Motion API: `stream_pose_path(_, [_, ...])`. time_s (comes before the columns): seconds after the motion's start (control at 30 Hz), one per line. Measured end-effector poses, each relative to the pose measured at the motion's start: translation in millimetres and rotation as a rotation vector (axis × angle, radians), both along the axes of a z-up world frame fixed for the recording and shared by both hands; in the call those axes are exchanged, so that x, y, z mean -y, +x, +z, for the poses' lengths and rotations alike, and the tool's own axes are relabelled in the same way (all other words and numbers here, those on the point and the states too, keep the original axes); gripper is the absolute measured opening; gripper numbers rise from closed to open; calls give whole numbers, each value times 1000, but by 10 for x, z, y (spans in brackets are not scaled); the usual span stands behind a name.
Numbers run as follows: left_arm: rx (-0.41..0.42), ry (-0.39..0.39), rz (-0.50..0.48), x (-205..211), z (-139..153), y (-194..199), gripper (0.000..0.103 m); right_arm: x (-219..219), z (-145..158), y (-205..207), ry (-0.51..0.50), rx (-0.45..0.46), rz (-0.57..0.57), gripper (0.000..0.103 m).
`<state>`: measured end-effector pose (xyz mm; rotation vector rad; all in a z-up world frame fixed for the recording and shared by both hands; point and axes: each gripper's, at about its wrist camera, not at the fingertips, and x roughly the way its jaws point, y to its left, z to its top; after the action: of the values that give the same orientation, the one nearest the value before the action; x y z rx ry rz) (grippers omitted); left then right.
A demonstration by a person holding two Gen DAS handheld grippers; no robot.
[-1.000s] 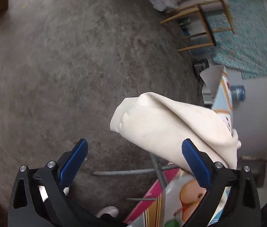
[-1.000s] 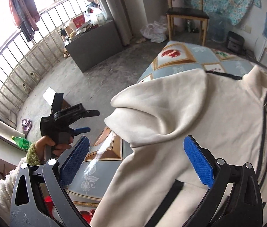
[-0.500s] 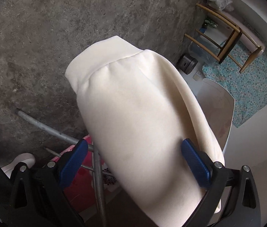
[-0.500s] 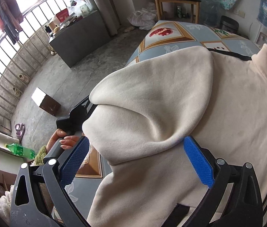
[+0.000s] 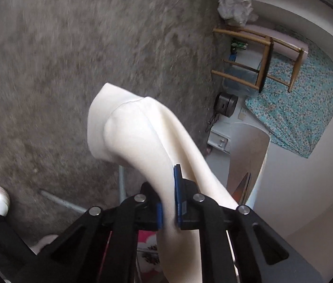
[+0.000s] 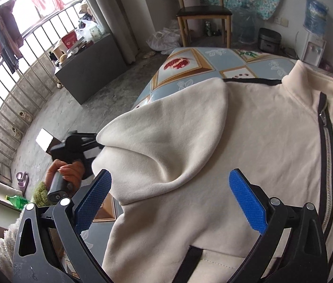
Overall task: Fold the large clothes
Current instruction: 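Lift the sleeve with the left tool, lay it across the jacket front, release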
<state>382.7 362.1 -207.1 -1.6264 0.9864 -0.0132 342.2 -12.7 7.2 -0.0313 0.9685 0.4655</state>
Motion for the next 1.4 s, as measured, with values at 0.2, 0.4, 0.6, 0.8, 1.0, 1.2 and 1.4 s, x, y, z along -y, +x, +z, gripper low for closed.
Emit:
stream_pose_path(0.2, [329,504,-79,82,1926,-263,7,629,358,-186,27,104,-97,97])
stream_pose_path(0.4, [693,777,-410,1541,3467,-711,7,1449,555,-533,-56,167,-238,97])
stream_pose_path(0.6, [763,825,-782,3173,3364,-1057,15,2182,347,-846,-94,66,-376,97])
stream_pose_path(0.8, [676,965,-913,3899,2583,-1432,44,2450,-31,-1001,-205,-43,-431,97])
stream_pose_path(1.0, [615,1134,-968,3878,2219,-1558,60,2397,-261,-986,-198,-96,-408,97])
stream_pose_path(1.2, [582,1218,-999,3895,2072,-1588,84,2238,-440,-984,-247,-108,-376,97])
stream_pose_path(1.4, [481,1181,-966,3719,1872,-1555,92,2279,-537,-1029,-211,-99,-367,97])
